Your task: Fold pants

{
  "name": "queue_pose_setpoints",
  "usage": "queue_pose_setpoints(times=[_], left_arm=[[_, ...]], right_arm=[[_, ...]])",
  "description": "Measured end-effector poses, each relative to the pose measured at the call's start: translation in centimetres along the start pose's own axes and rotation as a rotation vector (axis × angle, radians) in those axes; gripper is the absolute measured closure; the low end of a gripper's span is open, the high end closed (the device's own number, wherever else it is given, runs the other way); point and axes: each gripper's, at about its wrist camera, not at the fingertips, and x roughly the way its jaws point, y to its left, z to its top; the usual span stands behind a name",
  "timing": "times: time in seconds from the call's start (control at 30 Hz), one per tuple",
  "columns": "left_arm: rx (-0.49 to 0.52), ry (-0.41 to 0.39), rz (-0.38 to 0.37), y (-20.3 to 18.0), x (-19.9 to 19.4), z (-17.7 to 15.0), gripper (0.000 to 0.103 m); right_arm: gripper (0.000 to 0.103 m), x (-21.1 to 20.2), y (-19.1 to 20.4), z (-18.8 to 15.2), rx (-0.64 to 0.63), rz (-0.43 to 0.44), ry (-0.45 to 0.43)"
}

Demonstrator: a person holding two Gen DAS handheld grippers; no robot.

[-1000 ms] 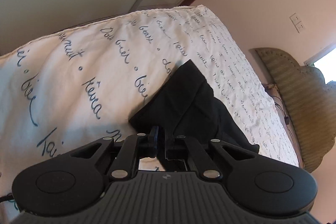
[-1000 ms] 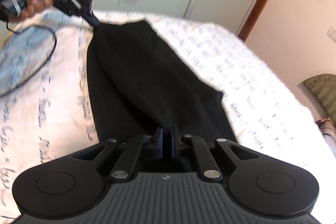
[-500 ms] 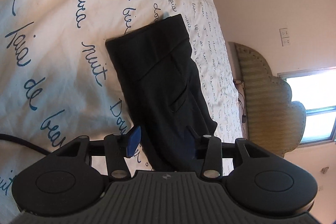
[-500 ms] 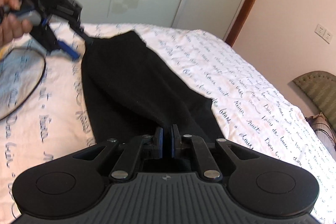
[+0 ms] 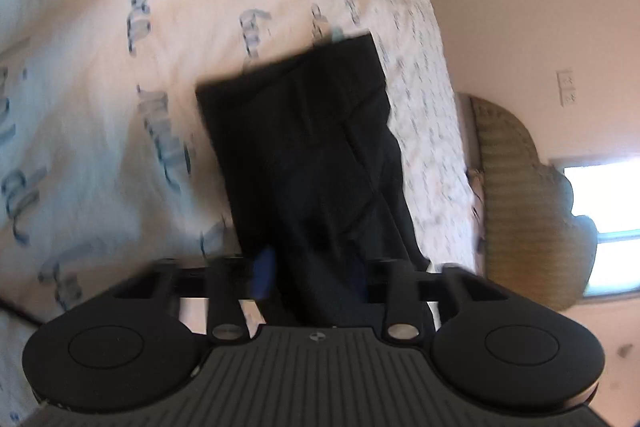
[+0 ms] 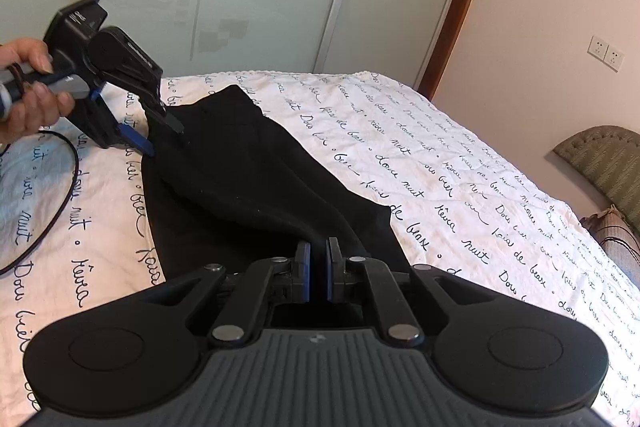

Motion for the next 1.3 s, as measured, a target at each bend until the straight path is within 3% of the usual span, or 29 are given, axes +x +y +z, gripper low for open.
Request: queue_pose_setpoints(times=[0.07, 0.23, 0.37, 0.47, 0.5, 0.57, 0.63, 0.67, 0.77, 0.9, 1.03, 1.1, 1.13, 1.17, 1.3], left_arm=[[0.015, -0.023, 0.006, -0.3, -0.3, 0.6, 0.101], [0.142, -0.105, -0.045, -2.6, -4.2, 1.8, 0.100], [0.144, -0.053, 0.092, -0.8, -2.0, 3.0, 0.100], [0.109, -0.036, 0.093, 0.9, -1.0, 3.0, 0.097], [0.118, -0.035, 0.086, 0.8, -1.2, 2.9, 0.087], [0.112, -0.024, 0.063, 1.1, -2.1, 2.7, 0.080], [0.120, -0.019, 0.058, 0.9, -3.4, 1.8, 0.053], [0.133, -0.034, 0.039, 0.7, -4.3, 0.9, 0.049], [0.182, -0.021, -0.069, -0.7, -5.6, -2.6, 0.044], [0.213, 0.135, -0.239, -3.1, -3.5, -7.0, 0.039], [0.183, 0.265, -0.234, -4.0, 0.9, -9.7, 0.038], [0.087, 0.321, -0.235, -3.2, 2.7, -10.5, 0.038], [0.045, 0.338, -0.225, -2.8, 3.4, -10.9, 0.038], [0.017, 0.346, -0.224, -2.5, 4.0, -11.2, 0.038], [-0.046, 0.332, -0.197, -2.2, 5.6, -11.8, 0.038]], right_arm=[[0.095, -0.2, 0.1, 0.0, -0.005, -0.001, 0.001], [0.095, -1.5, 2.6, -0.1, -0.099, -0.004, 0.015], [0.096, 0.4, 7.1, -2.0, -0.195, 0.058, 0.086], [0.095, 2.4, 8.9, -3.3, -0.210, 0.085, 0.133], [0.096, 2.5, 9.0, -3.4, -0.203, 0.087, 0.129], [0.096, 2.3, 8.8, -3.2, -0.169, 0.092, 0.111], [0.096, 1.9, 8.1, -2.9, -0.132, 0.086, 0.086], [0.096, 1.6, 7.7, -2.8, -0.115, 0.082, 0.076], [0.095, 1.1, 6.4, -2.4, -0.068, 0.070, 0.047], [0.095, 0.7, 5.6, -2.3, -0.051, 0.067, 0.049], [0.084, -1.3, 2.9, -3.1, 0.151, 0.066, 0.023], [0.067, -3.1, 0.2, -4.6, 0.347, 0.063, -0.014], [0.050, -4.0, -1.3, -5.6, 0.464, 0.060, -0.031], [0.039, -5.0, -2.6, -6.9, 0.578, 0.059, -0.053], [0.039, -8.3, -6.3, -12.0, 0.891, 0.054, -0.139]])
